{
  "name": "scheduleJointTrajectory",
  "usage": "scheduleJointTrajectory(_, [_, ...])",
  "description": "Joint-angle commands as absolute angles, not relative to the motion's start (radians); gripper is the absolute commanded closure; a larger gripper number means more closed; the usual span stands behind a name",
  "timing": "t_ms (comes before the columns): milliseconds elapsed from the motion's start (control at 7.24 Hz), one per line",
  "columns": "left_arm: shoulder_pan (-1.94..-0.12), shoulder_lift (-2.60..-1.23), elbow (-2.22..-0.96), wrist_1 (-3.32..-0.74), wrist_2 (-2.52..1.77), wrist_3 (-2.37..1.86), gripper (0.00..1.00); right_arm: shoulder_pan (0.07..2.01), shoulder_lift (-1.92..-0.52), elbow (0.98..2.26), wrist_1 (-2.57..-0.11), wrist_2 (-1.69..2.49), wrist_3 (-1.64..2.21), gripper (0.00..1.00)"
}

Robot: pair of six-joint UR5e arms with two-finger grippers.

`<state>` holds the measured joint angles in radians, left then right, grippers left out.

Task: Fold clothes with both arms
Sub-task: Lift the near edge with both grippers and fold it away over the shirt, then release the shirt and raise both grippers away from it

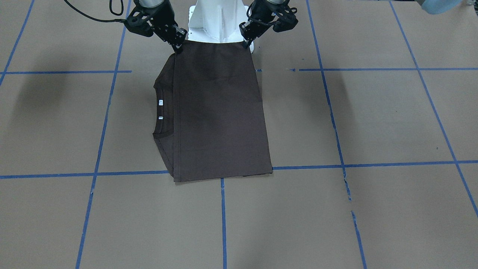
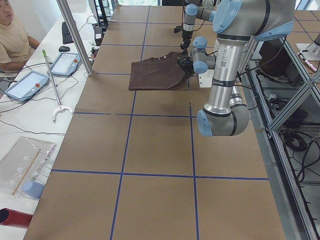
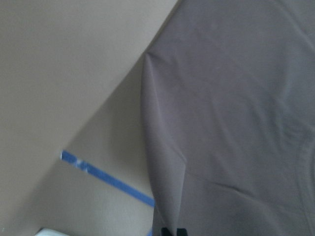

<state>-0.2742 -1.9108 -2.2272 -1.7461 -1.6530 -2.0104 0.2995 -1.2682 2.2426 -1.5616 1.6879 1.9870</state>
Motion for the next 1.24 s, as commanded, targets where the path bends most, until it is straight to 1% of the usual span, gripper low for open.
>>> scheduleJointTrajectory(0, [-0.461,-1.968,-2.147,-1.732,-1.702,-1.872,1.00,0.536,-1.119,2.066,-1.569,1.840,1.898,1.00])
scheduleJointTrajectory(138, [-0.521,-2.039,-2.047,-1.733,-1.725,-1.837,1.00,0.614,-1.071,1.993,-1.565,1.883,1.866,1.00])
scheduleJointTrajectory(276, [-0.566,-2.077,-1.973,-1.744,-1.726,-1.788,1.00,0.641,-0.977,1.853,-1.559,1.884,1.823,1.00])
scheduleJointTrajectory(414, [-0.598,-2.083,-1.909,-1.797,-1.724,-1.754,1.00,0.667,-0.891,1.716,-1.540,1.891,1.812,1.00])
scheduleJointTrajectory(552, [-0.627,-2.109,-1.799,-1.881,-1.723,-1.750,1.00,0.705,-0.853,1.581,-1.434,1.914,1.793,1.00])
scheduleJointTrajectory(690, [-0.664,-2.175,-1.655,-1.946,-1.721,-1.697,1.00,0.751,-0.816,1.411,-1.295,1.960,1.761,1.00])
scheduleJointTrajectory(828, [-0.704,-2.240,-1.503,-1.989,-1.720,-1.631,0.79,0.771,-0.743,1.221,-1.191,1.976,1.688,0.26])
scheduleJointTrajectory(966, [-0.734,-2.284,-1.323,-2.105,-1.676,-1.486,0.05,0.802,-0.641,1.001,-1.092,1.973,1.654,0.00])
scheduleJointTrajectory(1104, [-0.768,-2.281,-1.274,-2.188,-1.651,-1.430,0.00,0.837,-0.632,0.950,-1.034,1.980,1.544,0.00])
